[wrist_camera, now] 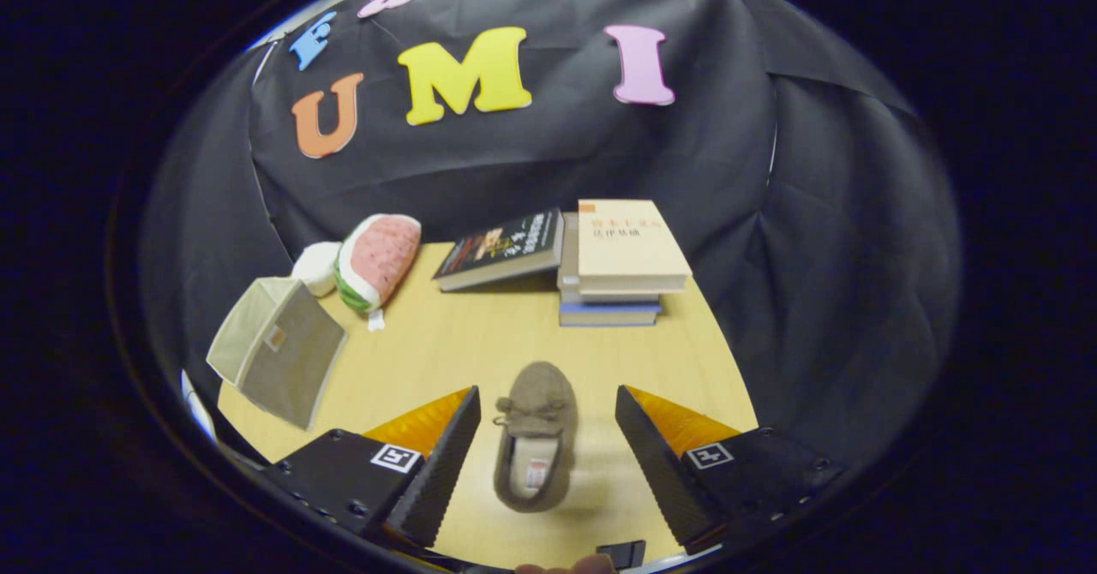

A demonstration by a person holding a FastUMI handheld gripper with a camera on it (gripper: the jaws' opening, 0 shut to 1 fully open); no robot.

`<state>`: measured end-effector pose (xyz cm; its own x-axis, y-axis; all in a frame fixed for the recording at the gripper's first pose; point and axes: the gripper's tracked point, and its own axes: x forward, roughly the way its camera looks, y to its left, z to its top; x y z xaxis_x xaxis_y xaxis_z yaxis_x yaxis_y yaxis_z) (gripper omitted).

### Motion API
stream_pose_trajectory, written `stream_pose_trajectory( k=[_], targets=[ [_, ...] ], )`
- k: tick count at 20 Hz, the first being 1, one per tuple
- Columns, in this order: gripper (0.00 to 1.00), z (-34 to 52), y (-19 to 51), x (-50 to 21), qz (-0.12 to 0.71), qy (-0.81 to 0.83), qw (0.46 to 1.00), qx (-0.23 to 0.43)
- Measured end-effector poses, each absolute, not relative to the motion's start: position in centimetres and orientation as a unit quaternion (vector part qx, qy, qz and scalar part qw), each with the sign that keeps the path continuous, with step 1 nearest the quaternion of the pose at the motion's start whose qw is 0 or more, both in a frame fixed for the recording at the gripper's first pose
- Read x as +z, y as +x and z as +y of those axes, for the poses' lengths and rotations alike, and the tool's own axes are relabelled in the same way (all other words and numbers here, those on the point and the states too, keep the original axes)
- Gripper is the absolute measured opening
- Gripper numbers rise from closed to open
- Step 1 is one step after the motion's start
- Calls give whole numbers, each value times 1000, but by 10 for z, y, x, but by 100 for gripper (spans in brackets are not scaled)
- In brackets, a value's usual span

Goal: Open the storage box then place both shoes into the box .Put the left shoe in first, then the right shoe, with the right side of both shoes facing outward in a uniform manner.

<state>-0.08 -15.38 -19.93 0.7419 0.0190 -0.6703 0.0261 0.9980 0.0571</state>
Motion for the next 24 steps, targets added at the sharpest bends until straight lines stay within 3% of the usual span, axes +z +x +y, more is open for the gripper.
stream_pose_trajectory(
  k=[10,12,15,17,18,19,24],
  targets=[
    [97,-157,-3,-307,472,15,881,25],
    [88,-157,5,-319,480,22,877,23],
    [59,-157,11,-338,499,37,865,18],
    [26,-155,13,-340,506,53,861,18],
    [19,-158,14,-339,505,55,861,9],
    [3,-156,14,-339,506,64,860,8],
    [0,-152,14,-328,509,133,851,-14]
  ],
)
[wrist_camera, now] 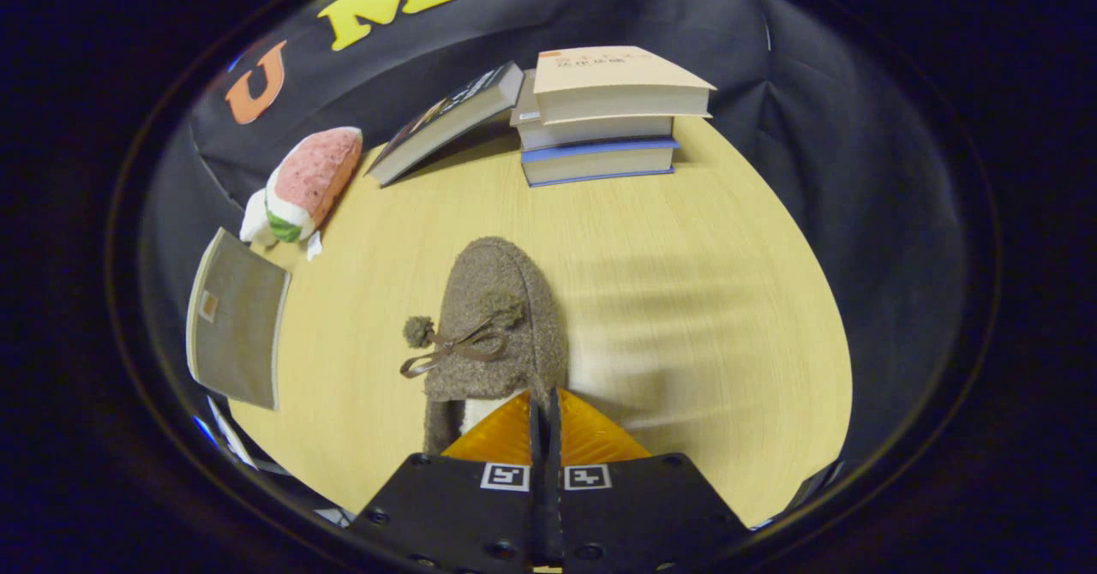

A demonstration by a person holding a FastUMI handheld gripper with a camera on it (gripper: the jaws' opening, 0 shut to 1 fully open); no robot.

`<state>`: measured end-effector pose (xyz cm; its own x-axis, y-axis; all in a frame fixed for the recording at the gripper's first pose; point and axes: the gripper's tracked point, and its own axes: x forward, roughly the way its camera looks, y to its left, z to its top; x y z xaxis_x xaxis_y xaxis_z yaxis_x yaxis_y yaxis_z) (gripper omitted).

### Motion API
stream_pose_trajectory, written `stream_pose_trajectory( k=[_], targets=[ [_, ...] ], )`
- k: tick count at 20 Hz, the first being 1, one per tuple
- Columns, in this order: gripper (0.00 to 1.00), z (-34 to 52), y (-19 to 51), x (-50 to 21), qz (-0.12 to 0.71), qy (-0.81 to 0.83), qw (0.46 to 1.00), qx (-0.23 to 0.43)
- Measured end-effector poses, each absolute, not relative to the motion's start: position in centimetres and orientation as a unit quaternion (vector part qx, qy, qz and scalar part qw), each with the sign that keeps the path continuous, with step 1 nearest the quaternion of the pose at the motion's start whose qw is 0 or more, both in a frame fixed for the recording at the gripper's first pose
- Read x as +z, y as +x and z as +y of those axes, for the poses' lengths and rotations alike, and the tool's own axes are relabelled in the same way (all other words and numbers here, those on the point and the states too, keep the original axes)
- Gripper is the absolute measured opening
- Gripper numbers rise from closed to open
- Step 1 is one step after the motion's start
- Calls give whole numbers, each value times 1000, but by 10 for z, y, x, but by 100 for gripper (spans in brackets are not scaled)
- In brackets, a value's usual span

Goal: Open the storage box then place both shoes into the box .Put the left shoe in first, then the right shoe, with the right side of both shoes facing outward in a uniform manner.

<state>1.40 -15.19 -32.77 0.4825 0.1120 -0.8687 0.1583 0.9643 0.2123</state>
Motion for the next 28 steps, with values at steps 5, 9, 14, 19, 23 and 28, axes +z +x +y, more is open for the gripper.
stream_pose_trajectory(
  k=[5,9,14,19,23,28],
  targets=[
    [0,-131,17,-284,486,186,853,-24],
    [0,-101,28,-227,449,190,873,-31],
    [0,-9,41,-143,410,197,891,-2],
    [0,112,48,-92,383,197,902,34],
    [0,209,43,-82,388,198,898,62],
    [0,290,38,-115,416,185,888,67]
  ],
)
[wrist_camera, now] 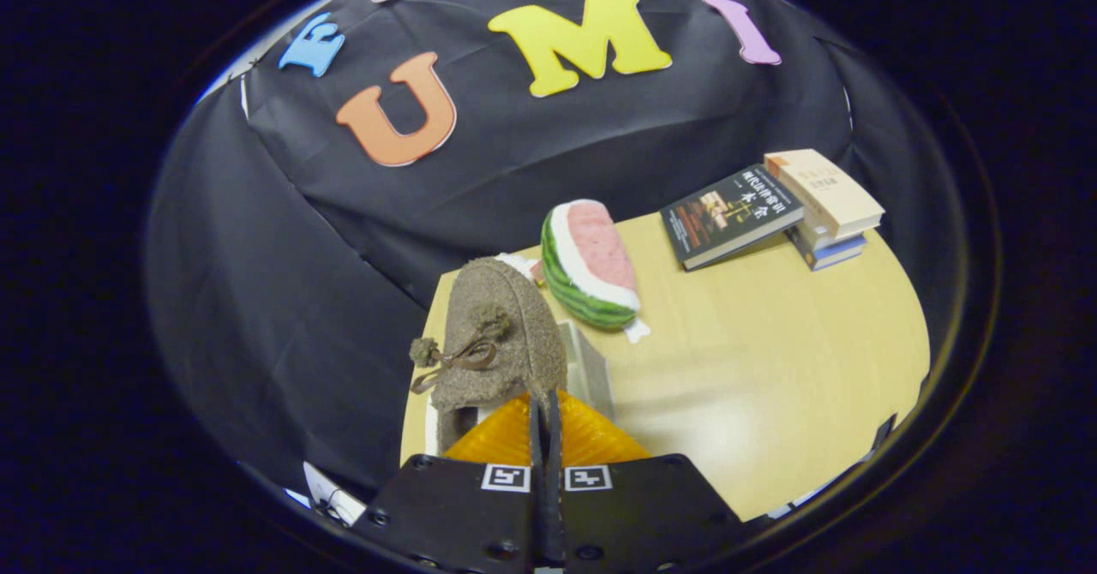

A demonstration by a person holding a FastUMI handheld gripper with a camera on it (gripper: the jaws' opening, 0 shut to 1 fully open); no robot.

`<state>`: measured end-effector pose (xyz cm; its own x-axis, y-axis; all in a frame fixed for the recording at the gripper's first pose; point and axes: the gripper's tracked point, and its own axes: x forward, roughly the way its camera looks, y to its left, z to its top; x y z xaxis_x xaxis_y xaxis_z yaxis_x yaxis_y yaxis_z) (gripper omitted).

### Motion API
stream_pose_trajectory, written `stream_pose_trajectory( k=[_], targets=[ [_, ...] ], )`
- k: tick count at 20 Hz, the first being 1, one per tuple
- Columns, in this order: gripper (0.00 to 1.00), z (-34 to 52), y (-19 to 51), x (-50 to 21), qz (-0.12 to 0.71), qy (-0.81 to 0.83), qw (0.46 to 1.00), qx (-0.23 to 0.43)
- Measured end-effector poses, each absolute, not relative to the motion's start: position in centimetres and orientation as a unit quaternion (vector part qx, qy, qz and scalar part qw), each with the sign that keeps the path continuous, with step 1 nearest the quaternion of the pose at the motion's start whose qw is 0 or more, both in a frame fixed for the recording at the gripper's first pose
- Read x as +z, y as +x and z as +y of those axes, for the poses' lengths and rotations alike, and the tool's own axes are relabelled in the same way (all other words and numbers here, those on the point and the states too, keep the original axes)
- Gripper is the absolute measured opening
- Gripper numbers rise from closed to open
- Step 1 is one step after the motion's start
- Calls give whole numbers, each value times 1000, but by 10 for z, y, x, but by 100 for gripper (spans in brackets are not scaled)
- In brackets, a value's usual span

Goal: Open the storage box then place both shoes into the box .Put the left shoe in first, then the right shoe, with the right side of both shoes facing outward in a uniform manner.

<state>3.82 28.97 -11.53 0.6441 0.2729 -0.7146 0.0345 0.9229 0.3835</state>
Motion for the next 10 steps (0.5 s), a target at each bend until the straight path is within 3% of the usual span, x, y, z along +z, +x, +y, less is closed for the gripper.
stream_pose_trajectory(
  k=[10],
  targets=[
    [0,311,41,-204,458,128,880,2]
  ],
)
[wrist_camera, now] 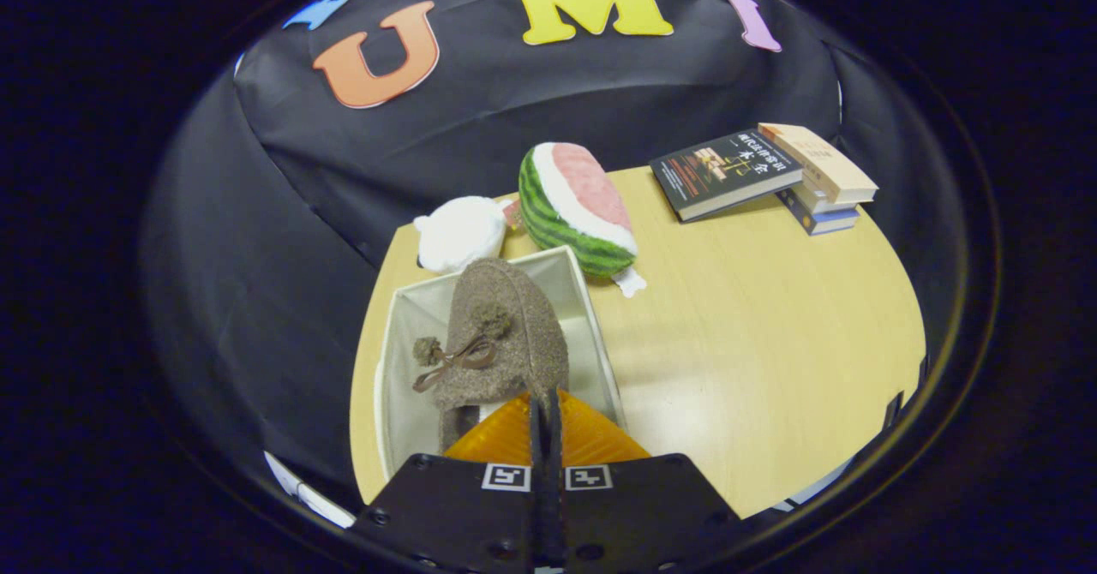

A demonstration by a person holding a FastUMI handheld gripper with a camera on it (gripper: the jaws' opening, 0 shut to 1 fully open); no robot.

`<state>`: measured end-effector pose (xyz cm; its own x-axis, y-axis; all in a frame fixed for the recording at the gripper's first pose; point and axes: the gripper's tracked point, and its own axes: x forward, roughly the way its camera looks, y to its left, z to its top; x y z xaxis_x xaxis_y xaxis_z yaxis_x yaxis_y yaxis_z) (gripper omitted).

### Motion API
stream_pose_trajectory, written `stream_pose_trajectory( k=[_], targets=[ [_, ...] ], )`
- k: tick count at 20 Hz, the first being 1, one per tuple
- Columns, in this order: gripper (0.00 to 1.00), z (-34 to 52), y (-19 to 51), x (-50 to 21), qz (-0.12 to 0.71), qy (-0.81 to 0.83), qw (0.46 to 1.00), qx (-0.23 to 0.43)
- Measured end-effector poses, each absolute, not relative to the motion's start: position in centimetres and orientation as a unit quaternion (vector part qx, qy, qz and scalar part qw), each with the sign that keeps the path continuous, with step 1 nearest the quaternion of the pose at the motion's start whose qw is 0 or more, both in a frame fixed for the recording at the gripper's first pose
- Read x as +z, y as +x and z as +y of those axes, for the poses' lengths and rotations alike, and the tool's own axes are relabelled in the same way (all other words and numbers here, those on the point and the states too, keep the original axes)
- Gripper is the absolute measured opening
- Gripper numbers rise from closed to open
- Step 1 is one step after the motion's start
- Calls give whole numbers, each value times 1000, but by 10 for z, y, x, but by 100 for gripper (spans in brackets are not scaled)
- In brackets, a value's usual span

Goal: Open the storage box then place both shoes into the box .Put the left shoe in first, then the right shoe, with the right side of both shoes facing outward in a uniform manner.

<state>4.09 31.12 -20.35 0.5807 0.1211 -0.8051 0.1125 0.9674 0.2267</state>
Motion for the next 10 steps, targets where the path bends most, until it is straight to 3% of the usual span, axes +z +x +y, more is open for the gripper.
stream_pose_trajectory(
  k=[10],
  targets=[
    [0,310,40,-253,501,63,862,-36]
  ],
)
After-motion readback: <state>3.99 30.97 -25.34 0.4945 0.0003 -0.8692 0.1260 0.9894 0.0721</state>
